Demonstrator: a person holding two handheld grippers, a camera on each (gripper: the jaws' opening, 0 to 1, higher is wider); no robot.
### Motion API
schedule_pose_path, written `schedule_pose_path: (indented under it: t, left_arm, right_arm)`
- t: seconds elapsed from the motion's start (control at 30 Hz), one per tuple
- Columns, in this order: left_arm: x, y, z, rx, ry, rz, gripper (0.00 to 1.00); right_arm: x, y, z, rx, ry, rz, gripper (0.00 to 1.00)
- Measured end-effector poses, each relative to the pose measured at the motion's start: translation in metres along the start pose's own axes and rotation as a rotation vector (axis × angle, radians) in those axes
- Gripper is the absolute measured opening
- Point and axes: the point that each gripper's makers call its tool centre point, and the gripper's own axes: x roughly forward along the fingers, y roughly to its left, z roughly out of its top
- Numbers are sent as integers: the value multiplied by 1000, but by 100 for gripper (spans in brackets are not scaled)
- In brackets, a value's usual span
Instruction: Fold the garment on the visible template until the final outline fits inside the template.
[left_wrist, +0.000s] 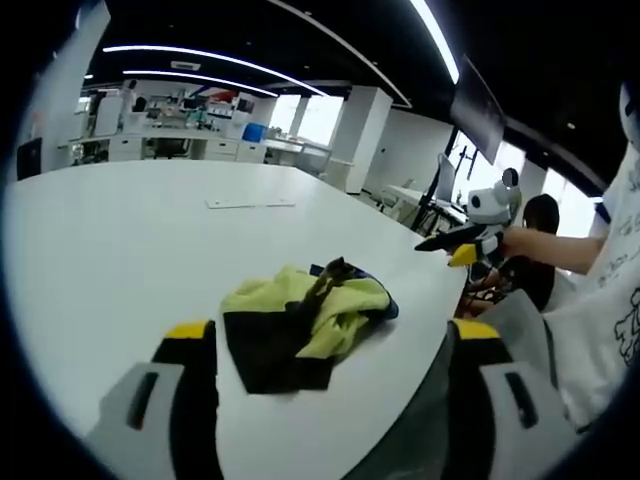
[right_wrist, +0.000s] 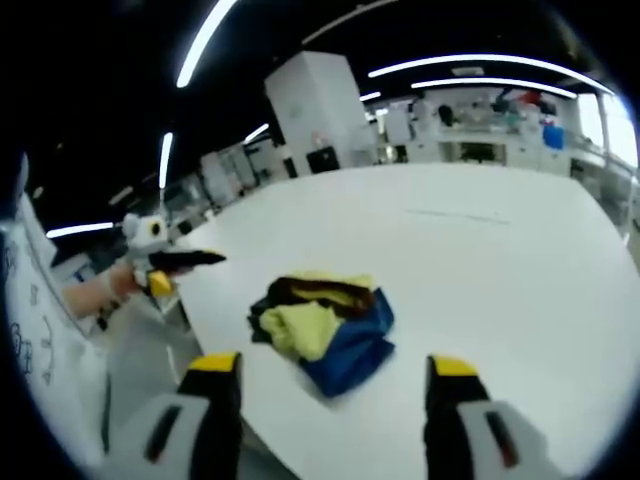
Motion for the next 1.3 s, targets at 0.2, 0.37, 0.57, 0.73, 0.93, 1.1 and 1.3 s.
schedule_pose_path:
  t: [0.2, 0.37, 0.57, 0.73, 0.93, 1.1, 1.3]
  left_arm:
    - [0, 1, 1, 5, 2, 2, 92]
    - [0, 2, 3, 0, -7, 5, 92]
    - [1, 1, 4, -3, -11, -2, 93]
    - [0, 2, 5, 3, -10, -1, 92]
    - [0, 2, 5, 4, -9, 2, 92]
    - [0, 1, 4, 6, -7, 1, 93]
    - [-1, 4, 3, 6, -1, 7, 92]
  right_arm:
    - [-1, -3, 1, 10, -9, -1, 74]
    - [-1, -1, -1, 11, -6, -3, 74]
    - [-1, -1, -1, 16, -11, -2, 74]
    - [-2, -1, -1, 15, -12, -7, 74]
    - [-3, -2, -1, 21, -14, -9, 74]
    - [-3, -4, -3, 22, -12, -8, 74]
    - [-2, -7, -6, 29, -8, -7, 75]
